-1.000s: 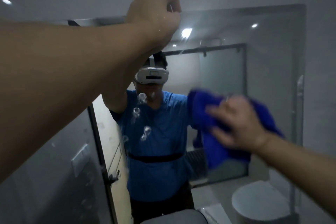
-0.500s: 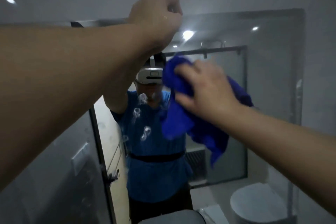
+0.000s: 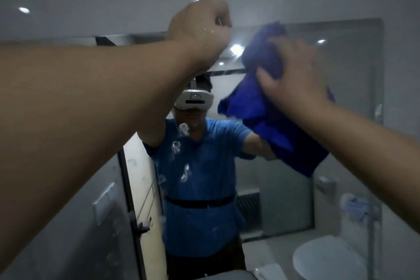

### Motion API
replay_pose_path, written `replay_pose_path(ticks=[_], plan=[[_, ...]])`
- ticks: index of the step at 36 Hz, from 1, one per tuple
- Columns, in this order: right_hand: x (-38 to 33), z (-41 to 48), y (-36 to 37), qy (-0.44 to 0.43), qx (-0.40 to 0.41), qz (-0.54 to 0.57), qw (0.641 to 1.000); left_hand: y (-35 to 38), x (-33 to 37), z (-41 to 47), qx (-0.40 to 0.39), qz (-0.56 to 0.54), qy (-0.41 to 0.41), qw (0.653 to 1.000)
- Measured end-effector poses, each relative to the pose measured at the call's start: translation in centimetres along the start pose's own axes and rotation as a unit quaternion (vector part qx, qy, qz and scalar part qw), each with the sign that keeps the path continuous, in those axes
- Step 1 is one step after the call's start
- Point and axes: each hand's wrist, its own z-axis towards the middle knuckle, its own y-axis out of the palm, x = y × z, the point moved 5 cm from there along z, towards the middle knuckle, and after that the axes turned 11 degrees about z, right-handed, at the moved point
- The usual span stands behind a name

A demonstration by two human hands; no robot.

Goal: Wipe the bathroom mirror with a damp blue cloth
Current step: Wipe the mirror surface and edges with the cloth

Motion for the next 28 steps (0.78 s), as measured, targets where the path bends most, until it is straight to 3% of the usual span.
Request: replay_pose_path(ticks=[4,6,10,14,17,22,26,28], plan=[[-0.6,3.5,0.2,0.097,0.088,0.004,0.991,-0.1,0.2,-0.1,0.004,-0.002,0.0,1.0],[-2.0,1.8,1.2,0.089,0.081,-0.001,0.993,-0.1,0.3,-0.1,0.001,-0.006,-0.001,1.0],[-4.7,-7.5,3.2,-0.073,-0.049,0.058,0.994,-0.3,0.5,-0.4,0.001,-0.01,-0.006,1.0],[-3.7,-20.5,3.7,-0.236,-0.264,0.098,0.93,-0.3,0.8,-0.4,0.007,-0.006,-0.004,1.0],[0.3,-25.6,2.2,-0.269,-0.312,0.094,0.906,-0.1,0.7,0.0,0.009,-0.001,0.007,1.0],[9.5,-21.3,-2.5,-0.224,-0.23,0.033,0.947,0.6,0.7,0.0,0.002,0.014,0.032,0.999],[15.1,-9.8,-6.3,-0.085,-0.04,-0.01,0.996,0.4,0.3,-0.1,0.024,0.028,0.04,0.999],[16.1,-3.6,-7.0,0.004,0.059,-0.014,0.998,0.5,0.3,-0.1,0.026,0.026,0.045,0.998]])
